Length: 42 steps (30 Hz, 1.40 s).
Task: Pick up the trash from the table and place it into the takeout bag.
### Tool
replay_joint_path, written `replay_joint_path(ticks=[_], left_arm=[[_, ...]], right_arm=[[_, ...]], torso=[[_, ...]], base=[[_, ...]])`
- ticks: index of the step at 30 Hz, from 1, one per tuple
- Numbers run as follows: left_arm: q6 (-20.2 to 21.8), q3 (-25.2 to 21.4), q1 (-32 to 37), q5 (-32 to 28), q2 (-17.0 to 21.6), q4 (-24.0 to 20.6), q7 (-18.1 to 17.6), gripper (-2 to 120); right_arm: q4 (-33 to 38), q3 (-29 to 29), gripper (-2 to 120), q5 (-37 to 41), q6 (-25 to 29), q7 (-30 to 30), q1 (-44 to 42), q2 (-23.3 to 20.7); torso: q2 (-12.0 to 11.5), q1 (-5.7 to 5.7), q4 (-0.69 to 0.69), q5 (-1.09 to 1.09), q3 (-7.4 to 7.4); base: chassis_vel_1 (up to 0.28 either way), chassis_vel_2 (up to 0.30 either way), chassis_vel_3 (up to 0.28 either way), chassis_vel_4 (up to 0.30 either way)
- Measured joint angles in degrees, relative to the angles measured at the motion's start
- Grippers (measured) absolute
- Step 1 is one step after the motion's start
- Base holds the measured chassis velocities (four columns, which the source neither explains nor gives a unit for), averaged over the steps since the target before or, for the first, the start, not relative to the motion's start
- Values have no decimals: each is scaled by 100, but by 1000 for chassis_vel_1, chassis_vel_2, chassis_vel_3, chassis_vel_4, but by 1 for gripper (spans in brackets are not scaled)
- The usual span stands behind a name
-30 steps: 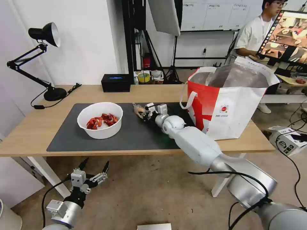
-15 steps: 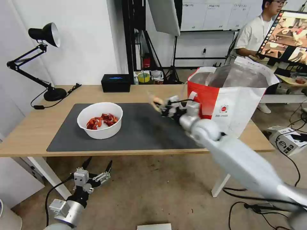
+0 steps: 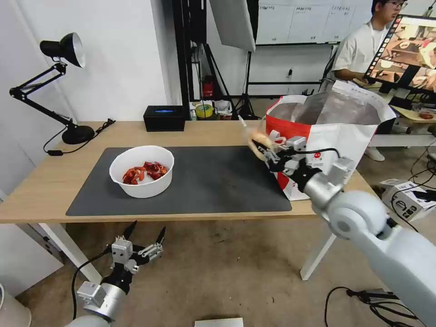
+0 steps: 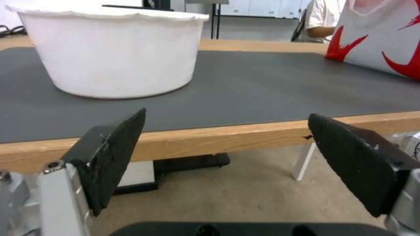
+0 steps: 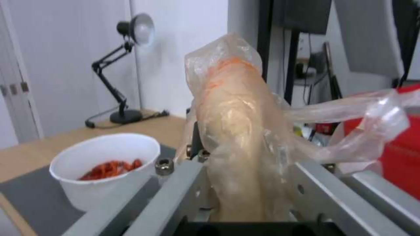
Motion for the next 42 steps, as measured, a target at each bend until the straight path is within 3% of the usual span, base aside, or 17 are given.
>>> replay_joint_path(ticks=[4,8,11,21,32,42], left_arm=[[-2,52,-1,37,-32,-36,-1,100],[-9,80,1,66,-49,-36,-2,100],[-15,105,0,76,-46,-36,-5,100],[-19,121,-39,69,-22,-1,-7,100],[-21,198,-175,48,-22,102,-10,100],[-21,205,-222,27,4,150,-12,100]], right_arm=[[397,542,6,-154,199,93,-492,-28],[346,654,6,-343,556,372,-541,70],[-34,655,6,-311,987,1207,-164,195],[-859,576,6,127,1008,1582,540,74],[-1658,359,6,635,589,1620,1334,-34],[-1715,332,42,772,-117,1622,1491,-135]], torso=[[0,0,0,-2,0],[0,0,1,-1,0],[0,1,2,0,1],[-1,1,1,-1,1],[-1,2,1,-1,2],[-1,2,0,-1,1]], base=[[0,0,0,0],[0,0,0,0],[0,0,0,0],[0,0,0,0],[0,0,0,0],[0,0,0,0]])
